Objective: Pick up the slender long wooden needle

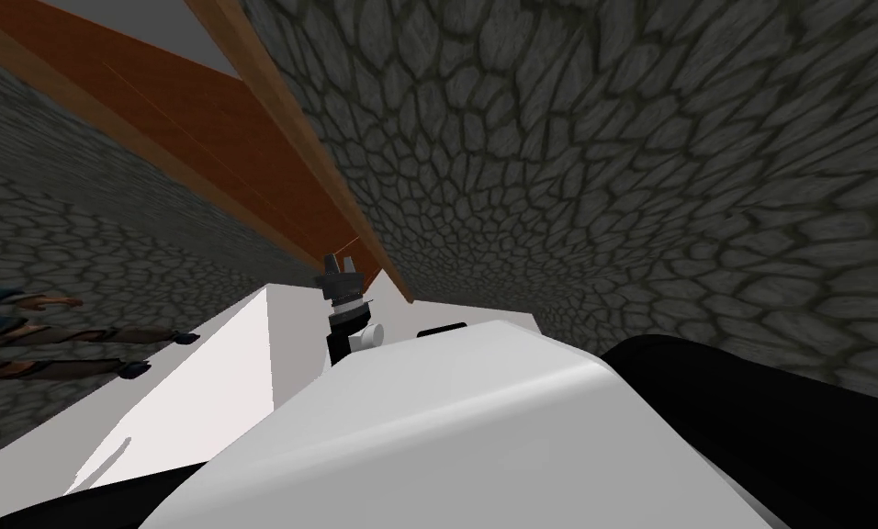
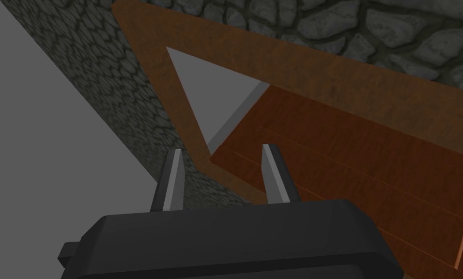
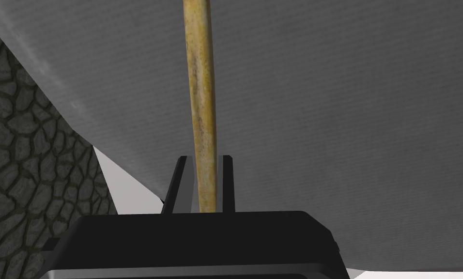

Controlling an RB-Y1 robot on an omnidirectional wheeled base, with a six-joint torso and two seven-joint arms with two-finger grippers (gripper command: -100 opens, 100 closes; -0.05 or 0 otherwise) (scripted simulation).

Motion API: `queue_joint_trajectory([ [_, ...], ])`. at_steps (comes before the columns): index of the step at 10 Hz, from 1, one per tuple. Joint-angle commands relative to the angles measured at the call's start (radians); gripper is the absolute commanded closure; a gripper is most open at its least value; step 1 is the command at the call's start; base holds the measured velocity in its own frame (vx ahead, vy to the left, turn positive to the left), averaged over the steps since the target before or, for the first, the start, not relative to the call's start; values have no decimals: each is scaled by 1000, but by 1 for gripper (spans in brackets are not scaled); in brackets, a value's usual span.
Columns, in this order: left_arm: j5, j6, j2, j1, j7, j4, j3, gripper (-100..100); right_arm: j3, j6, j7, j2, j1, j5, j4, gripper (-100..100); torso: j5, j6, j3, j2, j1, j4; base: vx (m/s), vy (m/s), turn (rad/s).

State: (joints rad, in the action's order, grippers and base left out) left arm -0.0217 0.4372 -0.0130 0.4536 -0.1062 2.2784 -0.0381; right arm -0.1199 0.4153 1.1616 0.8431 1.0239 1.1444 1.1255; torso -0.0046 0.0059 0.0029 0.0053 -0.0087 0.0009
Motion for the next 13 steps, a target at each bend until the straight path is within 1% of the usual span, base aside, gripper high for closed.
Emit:
queue_joint_trajectory([
  [1, 0, 0, 0, 0, 0, 0, 0, 0, -3, -4, -41, 17, 7, 28, 26, 100, 0, 0, 0, 0, 0, 0, 7, -9, -116],
  [2, 0, 0, 0, 0, 0, 0, 0, 0, -13, -11, -75, 48, 1, 69, 63, 100, 0, -1, 0, 0, 1, 0, 12, -11, -217],
  [3, 0, 0, 0, 0, 0, 0, 0, 0, -13, -11, -97, 48, 1, 77, 63, 100, 1, 0, 0, -1, 2, 0, 13, -3, -104],
  [4, 0, 0, 0, 0, 0, 0, 0, 0, -23, -18, -124, 78, -4, 115, 99, 100, 1, -1, 0, -1, 2, 0, 18, -8, -221],
  [5, 0, 0, 0, 0, 0, 0, 0, 0, -23, -18, -147, 78, -4, 126, 99, 100, 1, -1, -1, -1, 2, 0, 16, -5, -110],
  [6, 0, 0, 0, 0, 0, 0, 0, 0, -23, -18, -153, 78, -4, 126, 99, 100, 1, -1, -1, -1, 2, 0, 5, -2, 26],
  [7, 0, 0, 0, 0, 0, 0, 0, 0, -33, -25, -190, 109, -9, 171, 135, 100, 1, -2, 0, -1, 2, 0, 12, -14, -207],
  [8, 0, 0, 0, 0, 0, 0, 0, 0, -33, -25, -208, 109, -9, 174, 135, 100, 0, 0, 0, -1, 2, 0, 12, -5, -134],
  [9, 0, 0, 0, 0, 0, 0, 0, 0, -42, -32, -235, 140, -15, 214, 171, 100, 1, -2, 0, -1, 2, 0, 17, -9, -183],
  [10, 0, 0, 0, 0, 0, 0, 0, 0, -42, -32, -236, 140, -15, 223, 171, 100, 1, -1, -1, -1, 2, 0, 14, -7, -117],
  [11, 0, 0, 0, 0, 0, 0, 0, 0, -42, -32, -258, 140, -15, 223, 171, 100, 0, -2, -1, -1, 2, 0, 0, 0, 0],
  [12, 0, 0, 0, 0, 0, 0, 0, 0, -52, -39, -287, 171, -20, 268, 207, 100, 1, -2, 0, -1, 2, 0, 11, -8, -217],
  [13, 0, 0, 0, 0, 0, 0, 0, 0, -52, -39, -320, 171, -20, 271, 207, 100, 1, -1, -1, -1, 2, 0, 13, -4, -127],
])
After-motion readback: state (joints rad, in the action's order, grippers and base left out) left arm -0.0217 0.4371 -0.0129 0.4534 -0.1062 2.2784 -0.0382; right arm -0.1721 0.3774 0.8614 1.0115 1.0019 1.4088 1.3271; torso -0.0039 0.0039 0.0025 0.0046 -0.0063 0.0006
